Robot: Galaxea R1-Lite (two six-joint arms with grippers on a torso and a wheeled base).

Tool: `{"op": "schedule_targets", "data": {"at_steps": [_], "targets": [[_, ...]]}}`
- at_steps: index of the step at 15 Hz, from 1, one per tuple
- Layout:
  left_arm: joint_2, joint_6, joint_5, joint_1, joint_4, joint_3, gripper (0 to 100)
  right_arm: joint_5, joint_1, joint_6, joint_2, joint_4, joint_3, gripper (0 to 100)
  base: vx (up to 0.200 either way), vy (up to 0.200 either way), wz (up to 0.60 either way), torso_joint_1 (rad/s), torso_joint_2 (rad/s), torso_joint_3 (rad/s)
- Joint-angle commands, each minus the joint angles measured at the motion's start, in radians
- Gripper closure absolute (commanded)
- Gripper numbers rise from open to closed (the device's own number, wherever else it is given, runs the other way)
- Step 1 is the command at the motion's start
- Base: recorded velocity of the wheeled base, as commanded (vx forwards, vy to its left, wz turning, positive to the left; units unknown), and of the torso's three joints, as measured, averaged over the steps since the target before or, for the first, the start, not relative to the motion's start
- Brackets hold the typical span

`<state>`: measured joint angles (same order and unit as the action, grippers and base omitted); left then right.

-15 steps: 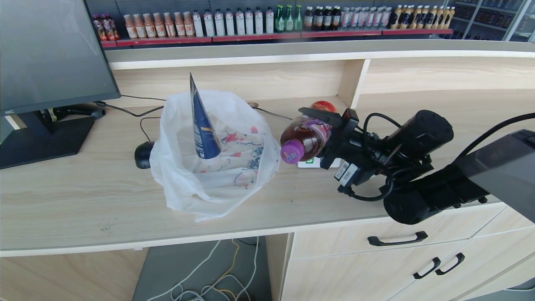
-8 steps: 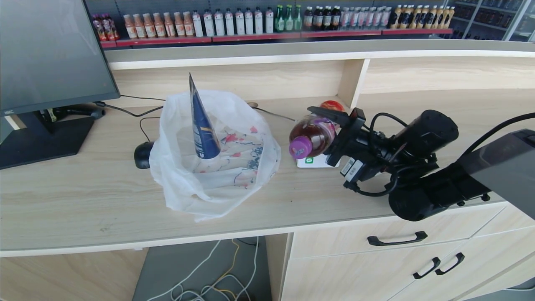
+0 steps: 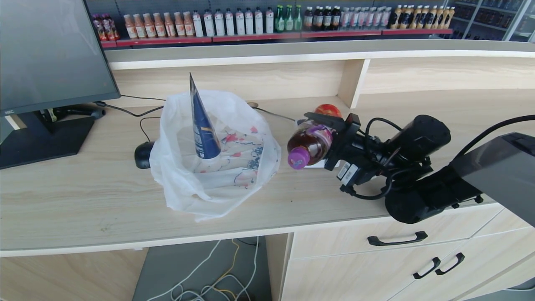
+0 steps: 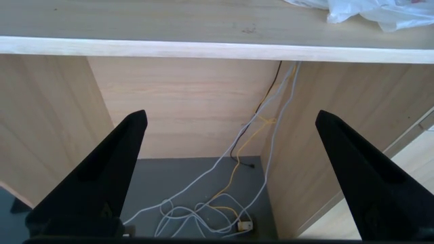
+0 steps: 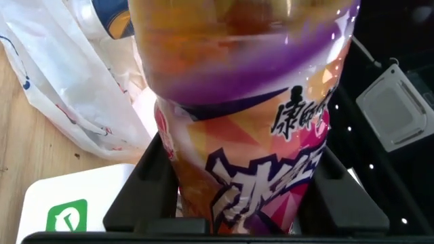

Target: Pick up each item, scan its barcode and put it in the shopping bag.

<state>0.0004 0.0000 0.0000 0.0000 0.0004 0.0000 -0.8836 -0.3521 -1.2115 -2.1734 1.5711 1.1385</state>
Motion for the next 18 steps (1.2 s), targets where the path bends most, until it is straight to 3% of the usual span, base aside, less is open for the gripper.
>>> {"op": "schedule_targets", "data": {"at_steps": [1, 12, 15, 18], "targets": [[0.000, 0.000, 0.000, 0.000, 0.000, 0.000, 0, 0.000, -0.002, -0.002, -0.016, 0.000, 0.001, 100, 0.000, 0.000, 0.00, 0.000, 0.00, 0.000], [0.000, 0.000, 0.000, 0.000, 0.000, 0.000, 0, 0.008, -0.013, 0.004, -0.009, 0.000, 0.004, 100, 0.000, 0.000, 0.00, 0.000, 0.00, 0.000], [0.000, 0.000, 0.000, 0.000, 0.000, 0.000, 0, 0.061, -0.051, 0.067, 0.035, 0.000, 0.015, 100, 0.000, 0.000, 0.00, 0.000, 0.00, 0.000], [0.000, 0.000, 0.000, 0.002, 0.001, 0.000, 0, 0.180, -0.120, 0.176, 0.072, 0.000, 0.015, 100, 0.000, 0.000, 0.00, 0.000, 0.00, 0.000]]}}
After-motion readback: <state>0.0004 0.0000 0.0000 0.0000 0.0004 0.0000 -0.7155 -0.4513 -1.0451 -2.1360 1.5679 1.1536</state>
